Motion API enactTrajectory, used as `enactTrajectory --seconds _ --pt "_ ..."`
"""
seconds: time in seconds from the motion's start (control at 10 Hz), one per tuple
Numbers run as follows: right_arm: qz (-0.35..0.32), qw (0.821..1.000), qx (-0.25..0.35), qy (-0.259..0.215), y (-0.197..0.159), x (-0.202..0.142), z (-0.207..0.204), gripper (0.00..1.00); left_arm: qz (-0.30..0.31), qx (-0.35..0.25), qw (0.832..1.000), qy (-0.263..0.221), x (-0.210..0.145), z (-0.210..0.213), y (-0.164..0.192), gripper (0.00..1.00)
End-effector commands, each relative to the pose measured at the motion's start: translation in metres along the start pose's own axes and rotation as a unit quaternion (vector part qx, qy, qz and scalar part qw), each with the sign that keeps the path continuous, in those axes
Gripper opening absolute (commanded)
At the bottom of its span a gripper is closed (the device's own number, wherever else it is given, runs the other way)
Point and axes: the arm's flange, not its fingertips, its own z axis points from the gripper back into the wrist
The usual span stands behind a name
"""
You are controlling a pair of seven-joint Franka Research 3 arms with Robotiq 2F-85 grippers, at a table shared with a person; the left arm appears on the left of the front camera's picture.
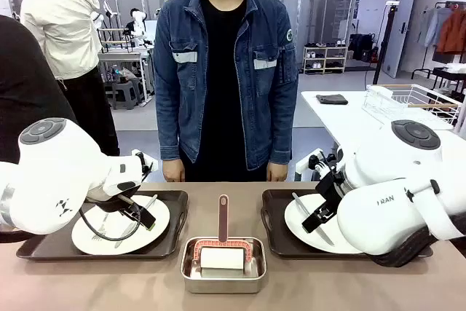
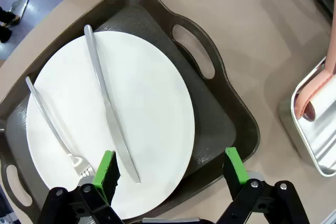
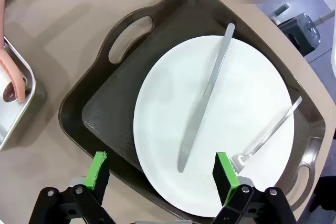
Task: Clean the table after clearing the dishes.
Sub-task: When the left (or right) Handle tray is removed, use the left hand (or right hand) to clean the left (or right) side of the table with the Lint Roller.
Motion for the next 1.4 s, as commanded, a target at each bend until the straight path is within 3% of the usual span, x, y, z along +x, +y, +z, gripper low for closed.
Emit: enactTrajectory --seconds 0.0,1.0,1.3 --pt "0.0 1.0 0.0 0.0 0.0 0.0 0.0 1.0 0.0 0.0 1.0 0.0 0.0 0.0 0.0 1.0" --pt "0.0 1.0 0.0 0.0 -0.001 0.0 0.0 1.0 0.0 0.0 1.0 0.0 0.0 0.0 0.0 1.0" --pt "-0.01 0.995 0.09 0.048 -0.026 0.042 0.02 1.0 -0.015 -0.033 0.999 0.03 0.029 0.025 0.031 1.0"
